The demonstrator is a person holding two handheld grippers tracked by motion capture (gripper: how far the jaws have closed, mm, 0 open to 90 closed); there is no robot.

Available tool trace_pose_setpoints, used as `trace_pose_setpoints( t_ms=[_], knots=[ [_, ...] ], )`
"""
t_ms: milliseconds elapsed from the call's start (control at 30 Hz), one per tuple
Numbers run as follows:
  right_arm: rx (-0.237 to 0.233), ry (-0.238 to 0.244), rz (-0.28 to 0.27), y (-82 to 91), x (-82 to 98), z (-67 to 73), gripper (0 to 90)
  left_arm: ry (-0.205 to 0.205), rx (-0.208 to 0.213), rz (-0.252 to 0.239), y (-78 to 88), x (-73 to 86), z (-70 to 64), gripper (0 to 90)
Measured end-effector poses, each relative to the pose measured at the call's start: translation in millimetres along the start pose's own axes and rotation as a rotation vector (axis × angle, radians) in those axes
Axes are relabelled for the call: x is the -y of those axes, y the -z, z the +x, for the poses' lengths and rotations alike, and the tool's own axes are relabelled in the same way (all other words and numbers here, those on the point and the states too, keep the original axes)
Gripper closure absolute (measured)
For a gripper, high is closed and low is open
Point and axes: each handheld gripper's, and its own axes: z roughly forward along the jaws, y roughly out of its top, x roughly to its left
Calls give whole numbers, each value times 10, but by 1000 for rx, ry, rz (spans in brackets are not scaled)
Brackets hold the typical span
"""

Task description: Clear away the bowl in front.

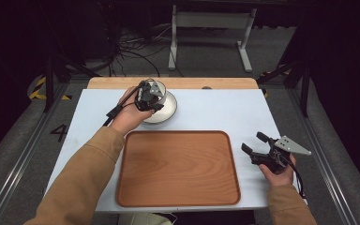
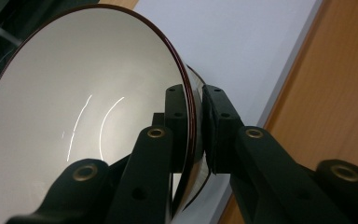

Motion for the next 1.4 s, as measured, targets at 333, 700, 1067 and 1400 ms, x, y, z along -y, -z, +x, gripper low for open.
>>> trace_pose_setpoints(
  t_ms=[333,700,1067,1400],
  knots=[
    [4,1,-1,1,0,1,106,-33,24,-15,225,-46,-121,815],
    [9,2,-2,2,0,4,84,-102,95,-28,448,-133,-465,815],
    [7,1,-3,0,0,4,82,-198,149,-35,601,-226,-785,815],
    [5,4,-1,-1,0,5,91,-262,177,-34,684,-241,-998,815]
  ],
)
